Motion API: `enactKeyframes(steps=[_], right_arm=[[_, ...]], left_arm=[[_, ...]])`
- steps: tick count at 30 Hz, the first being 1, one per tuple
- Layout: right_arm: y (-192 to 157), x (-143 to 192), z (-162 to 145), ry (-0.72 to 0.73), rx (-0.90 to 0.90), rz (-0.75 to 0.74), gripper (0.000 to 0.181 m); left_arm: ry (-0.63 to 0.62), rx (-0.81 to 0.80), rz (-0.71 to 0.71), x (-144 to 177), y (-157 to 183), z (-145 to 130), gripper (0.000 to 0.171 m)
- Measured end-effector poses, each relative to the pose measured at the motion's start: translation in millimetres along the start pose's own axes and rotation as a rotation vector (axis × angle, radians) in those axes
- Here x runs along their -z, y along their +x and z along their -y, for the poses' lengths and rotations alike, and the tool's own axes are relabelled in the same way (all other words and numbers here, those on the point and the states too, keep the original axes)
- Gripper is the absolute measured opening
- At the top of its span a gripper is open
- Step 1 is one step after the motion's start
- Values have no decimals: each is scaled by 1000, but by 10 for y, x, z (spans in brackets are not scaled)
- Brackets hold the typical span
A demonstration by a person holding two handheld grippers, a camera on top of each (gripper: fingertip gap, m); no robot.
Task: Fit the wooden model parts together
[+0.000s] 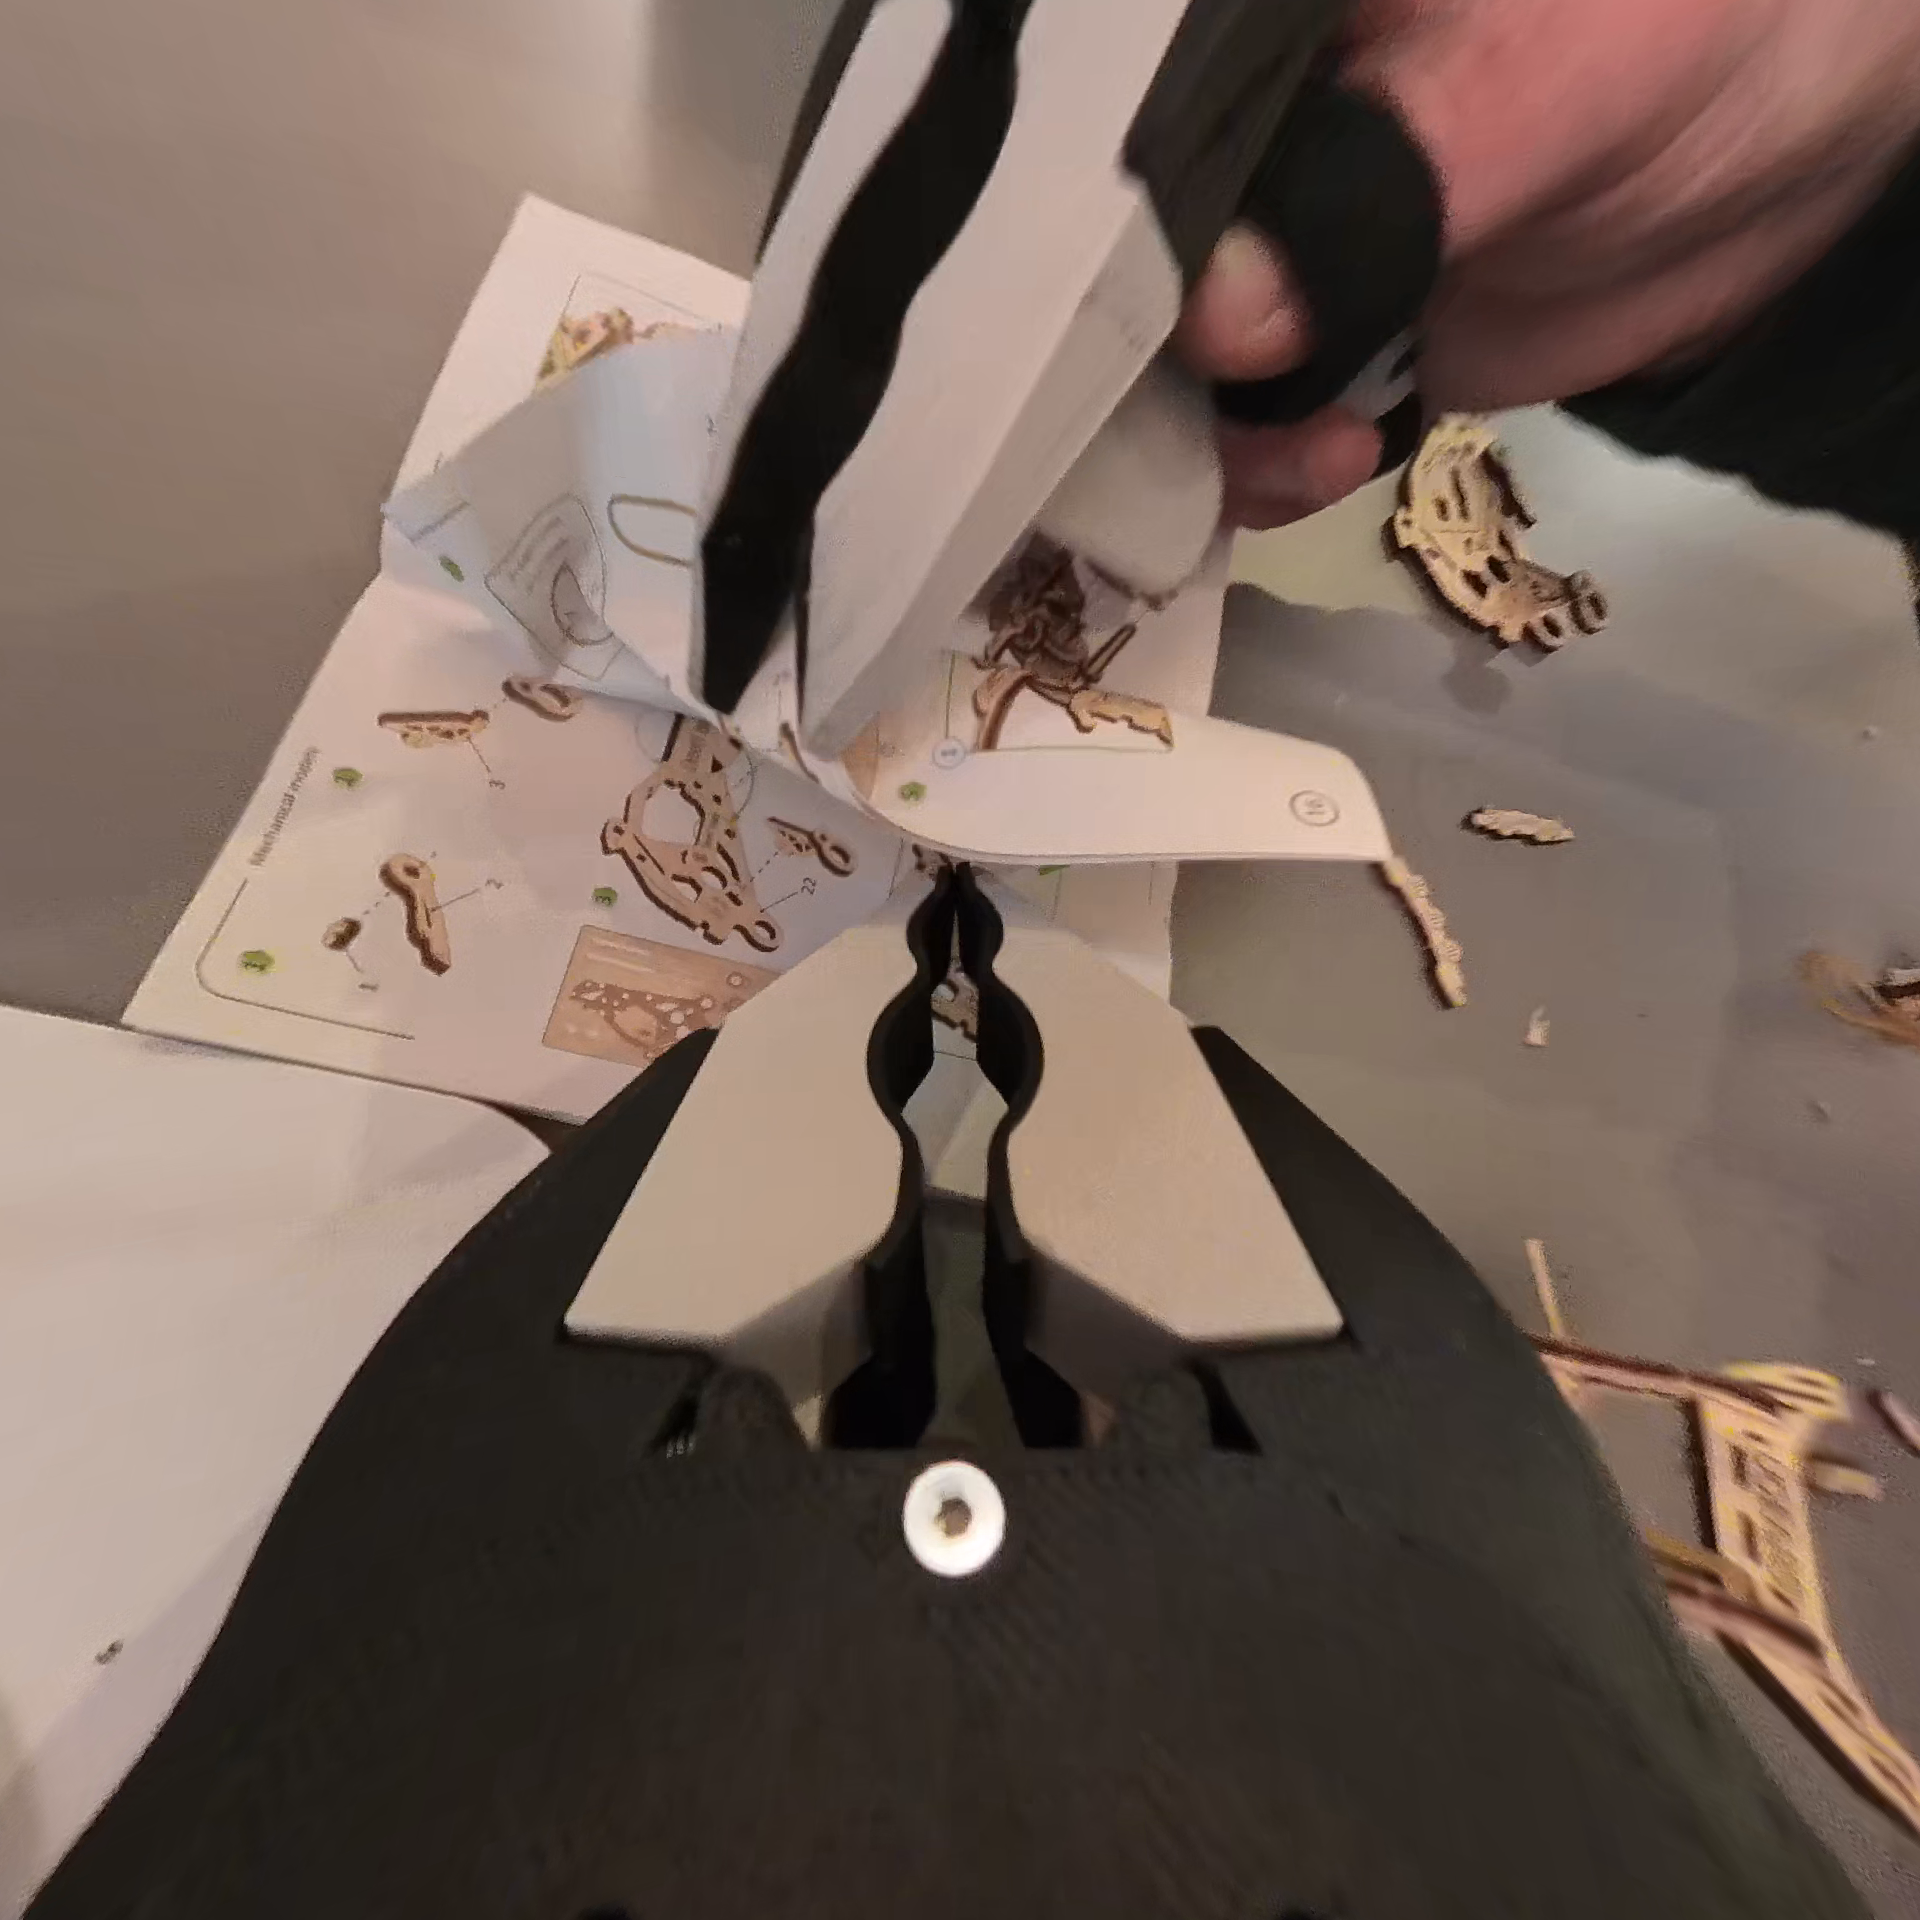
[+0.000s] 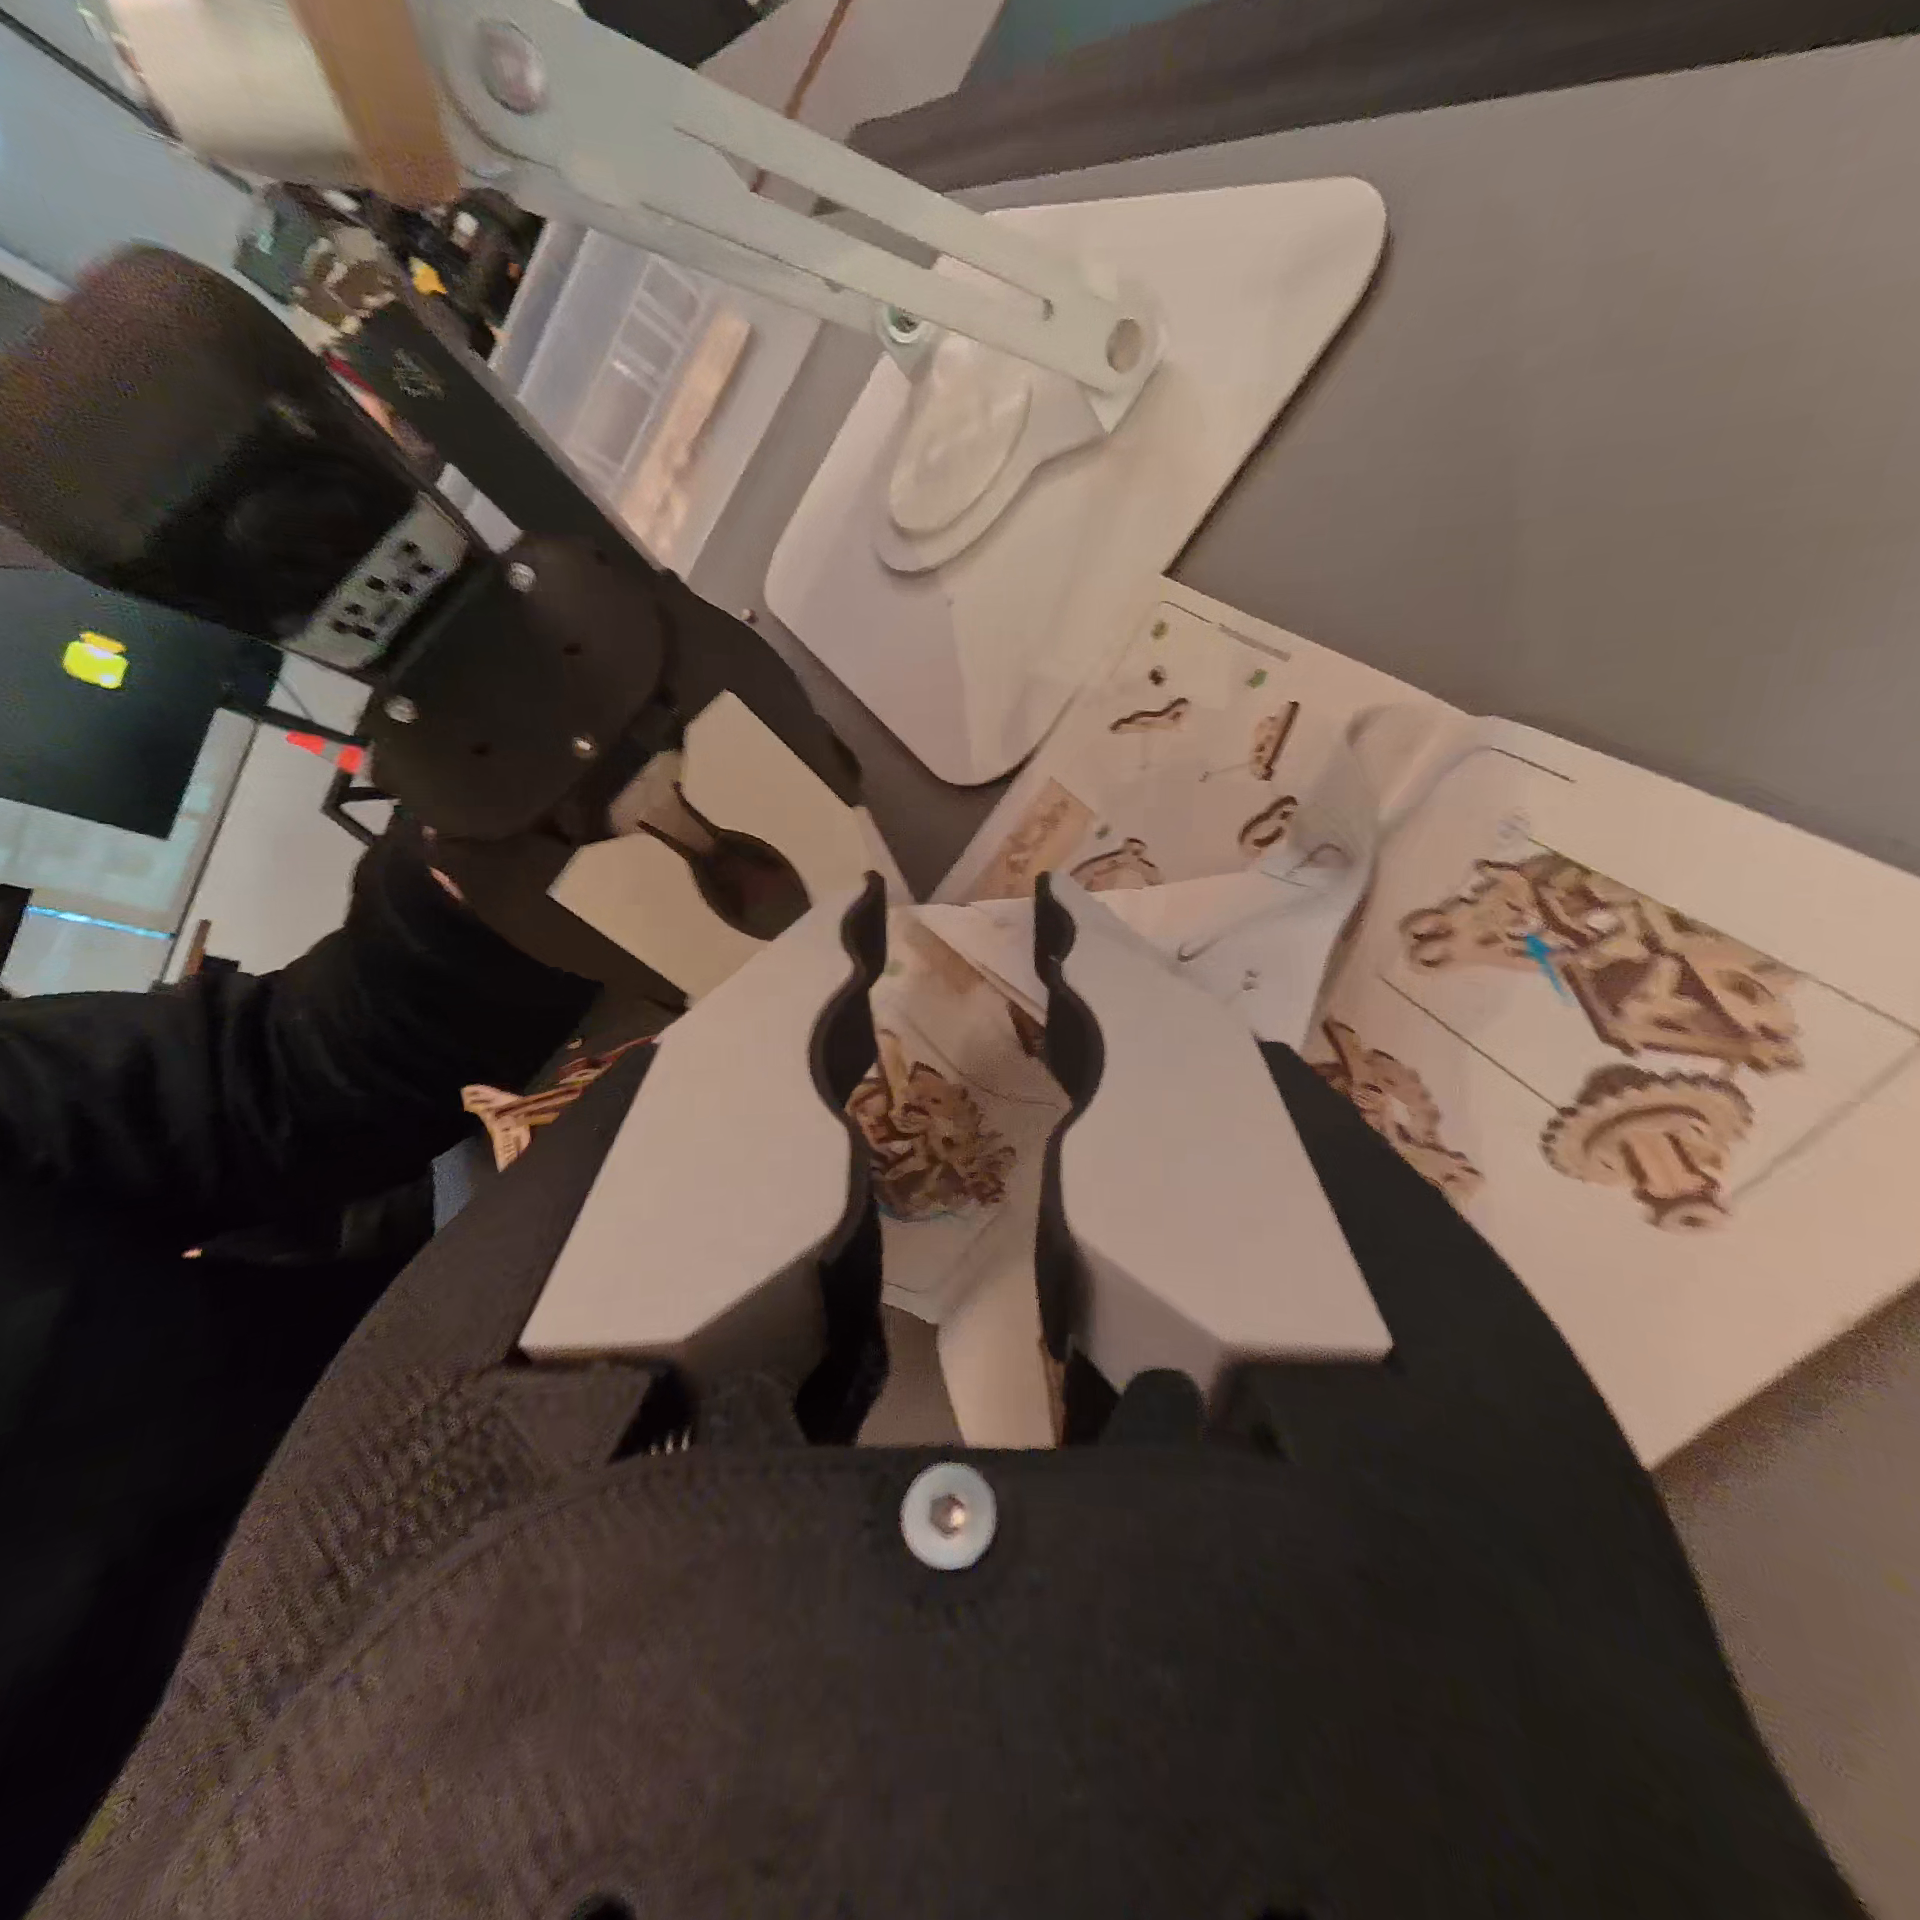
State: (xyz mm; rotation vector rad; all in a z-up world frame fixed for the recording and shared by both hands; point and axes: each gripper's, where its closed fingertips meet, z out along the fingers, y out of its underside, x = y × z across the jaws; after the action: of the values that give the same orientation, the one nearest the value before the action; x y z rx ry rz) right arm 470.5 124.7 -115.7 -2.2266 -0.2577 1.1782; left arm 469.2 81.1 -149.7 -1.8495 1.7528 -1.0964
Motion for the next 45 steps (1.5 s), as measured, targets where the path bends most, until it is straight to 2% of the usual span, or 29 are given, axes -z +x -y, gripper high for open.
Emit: enactKeyframes(steps=[2,8,9,11,13,18,26,36,45], right_arm=[[32,6,12,32,-17,2,18],[57,-15,-24,25,-26,2,16],[61,-15,-28,23,-25,-1,15],[59,-10,-28,21,-29,0,16],[51,3,-12,28,-28,-2,17],[21,64,20,63,-40,12,24],[2,144,47,97,-35,11,34],[22,146,-5,91,-51,26,27],[22,179,8,99,-52,24,27]], left_arm=[[45,19,-25,107,33,107,1],[139,-32,-7,555,184,451,7],[124,-37,0,543,197,445,7],[11,-56,28,416,168,271,10],[-17,-53,44,326,122,201,10],[73,12,-31,301,140,281,12],[116,46,-30,218,76,298,11],[215,115,-145,284,173,428,16],[246,131,-117,253,139,480,20]])
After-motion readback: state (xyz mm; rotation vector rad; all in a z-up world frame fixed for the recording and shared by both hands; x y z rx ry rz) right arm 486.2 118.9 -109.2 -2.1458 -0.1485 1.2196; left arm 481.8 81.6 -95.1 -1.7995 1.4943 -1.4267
